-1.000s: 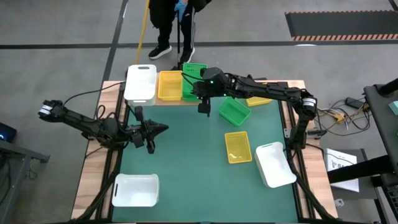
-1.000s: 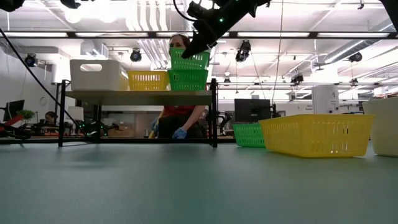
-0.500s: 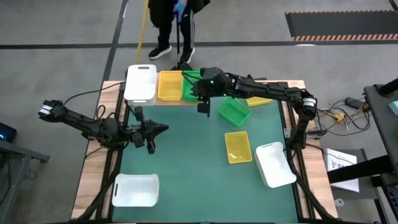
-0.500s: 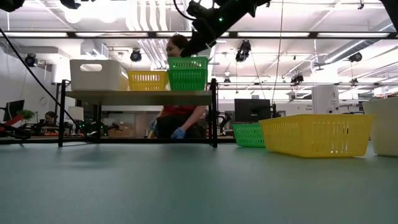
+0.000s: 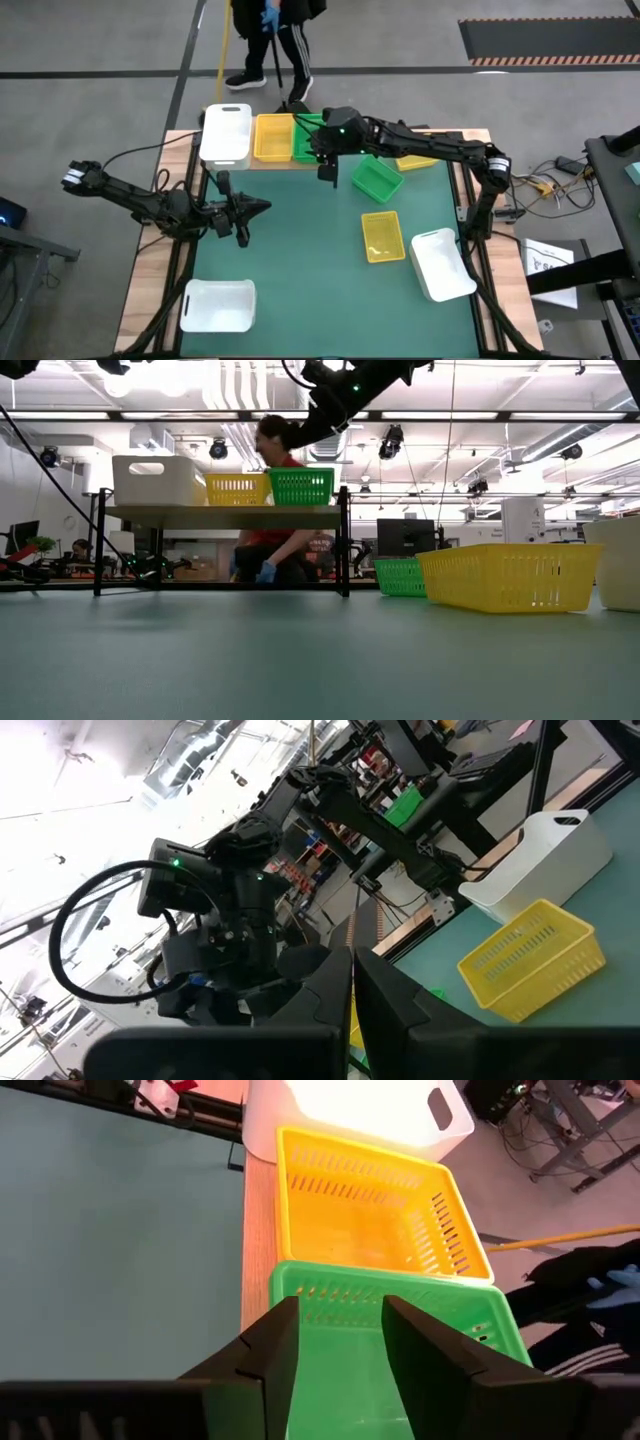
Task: Stack baskets on shelf by color
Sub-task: Stack the left green basket on the green basket on the shelf
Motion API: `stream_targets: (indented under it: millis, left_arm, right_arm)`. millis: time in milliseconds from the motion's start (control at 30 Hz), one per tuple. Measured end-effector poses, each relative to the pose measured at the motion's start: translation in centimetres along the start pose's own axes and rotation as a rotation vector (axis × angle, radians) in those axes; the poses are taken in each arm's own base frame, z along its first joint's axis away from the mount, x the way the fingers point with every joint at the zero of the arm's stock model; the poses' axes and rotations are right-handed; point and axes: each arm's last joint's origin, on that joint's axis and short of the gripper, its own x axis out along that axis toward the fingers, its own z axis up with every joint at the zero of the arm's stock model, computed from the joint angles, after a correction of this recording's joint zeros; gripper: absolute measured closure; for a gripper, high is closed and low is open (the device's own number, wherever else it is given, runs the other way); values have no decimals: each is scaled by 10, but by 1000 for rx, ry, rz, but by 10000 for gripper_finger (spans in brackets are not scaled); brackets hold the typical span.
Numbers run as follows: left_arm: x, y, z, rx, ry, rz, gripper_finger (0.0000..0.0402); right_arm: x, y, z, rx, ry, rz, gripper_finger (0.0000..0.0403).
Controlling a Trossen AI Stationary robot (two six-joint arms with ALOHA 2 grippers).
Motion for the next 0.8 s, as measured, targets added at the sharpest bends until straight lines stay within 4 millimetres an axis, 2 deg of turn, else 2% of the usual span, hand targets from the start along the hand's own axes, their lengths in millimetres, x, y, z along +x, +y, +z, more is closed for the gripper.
stream_targets:
  millis: [433, 800]
  left_arm:
    - [0, 0, 0, 0, 0, 0, 402]
    - [0, 0, 0, 2, 0, 0, 402]
  right_arm:
    - [-11, -1, 6, -1, -26, -8, 285]
    - [-19, -3, 10, -1, -44, -16, 329]
